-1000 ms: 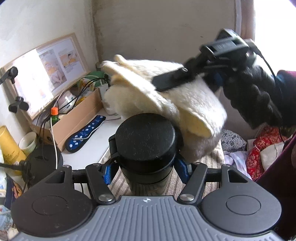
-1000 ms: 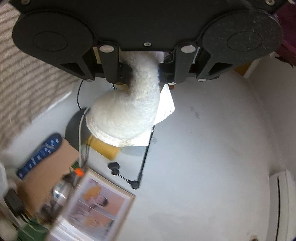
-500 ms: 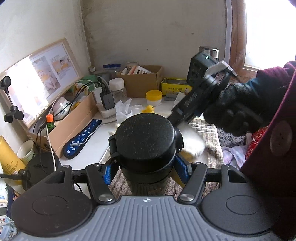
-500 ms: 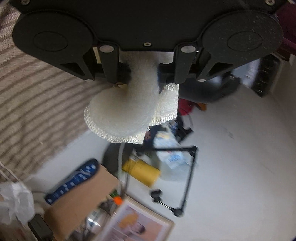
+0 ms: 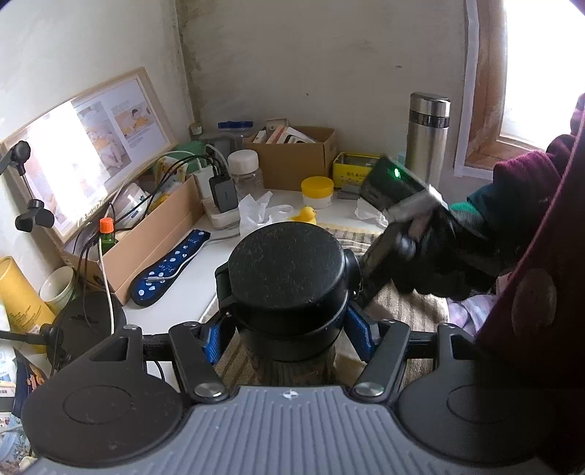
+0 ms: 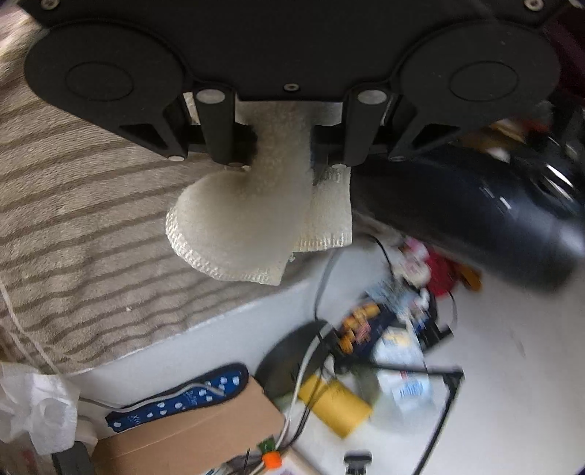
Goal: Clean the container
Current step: 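Wipe the cloth down the bottle's side with the right gripper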
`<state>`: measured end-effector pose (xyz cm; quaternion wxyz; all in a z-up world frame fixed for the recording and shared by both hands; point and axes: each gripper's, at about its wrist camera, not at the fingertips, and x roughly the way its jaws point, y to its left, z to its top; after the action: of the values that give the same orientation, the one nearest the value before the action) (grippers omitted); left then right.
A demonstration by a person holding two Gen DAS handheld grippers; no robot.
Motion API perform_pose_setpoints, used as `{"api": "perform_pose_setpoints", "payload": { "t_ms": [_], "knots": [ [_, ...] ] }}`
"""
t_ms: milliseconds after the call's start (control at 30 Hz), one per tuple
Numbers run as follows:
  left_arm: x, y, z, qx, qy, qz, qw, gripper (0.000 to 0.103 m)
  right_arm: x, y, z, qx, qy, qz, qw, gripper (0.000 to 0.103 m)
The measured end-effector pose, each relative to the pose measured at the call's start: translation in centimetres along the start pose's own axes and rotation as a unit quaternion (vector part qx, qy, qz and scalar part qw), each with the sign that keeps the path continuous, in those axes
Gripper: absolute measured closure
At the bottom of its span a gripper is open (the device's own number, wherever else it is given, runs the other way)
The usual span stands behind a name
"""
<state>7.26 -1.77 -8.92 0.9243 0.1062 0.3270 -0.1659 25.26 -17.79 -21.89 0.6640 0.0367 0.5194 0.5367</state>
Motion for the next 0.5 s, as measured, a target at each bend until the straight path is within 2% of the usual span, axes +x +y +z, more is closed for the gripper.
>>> {"api": "perform_pose_setpoints", "payload": {
  "t_ms": [233,367,433,500],
  "knots": [
    [0.6,-0.4,0.7,-0.007,0.01,0.013,0.9998,0.039,1.5,2.3,-1.0,-0.131,0.013,-0.067,0.989,0.082],
    [0.8,-0.4,1.2,-0.011,0.023,0.014,0.9996,0.039,1.5,1.3,-0.8,-0.105,0.01,-0.052,0.993,0.082],
    [0.9,-0.4,1.4,-0.016,0.029,0.022,0.9992,0.039,1.2,0.6,-0.4,-0.067,0.007,-0.032,0.997,0.082],
    [1.0,-0.4,1.5,-0.038,0.037,0.036,0.9979,0.039,0.4,-0.6,-0.2,-0.017,-0.015,0.001,1.0,0.082]
  ]
}}
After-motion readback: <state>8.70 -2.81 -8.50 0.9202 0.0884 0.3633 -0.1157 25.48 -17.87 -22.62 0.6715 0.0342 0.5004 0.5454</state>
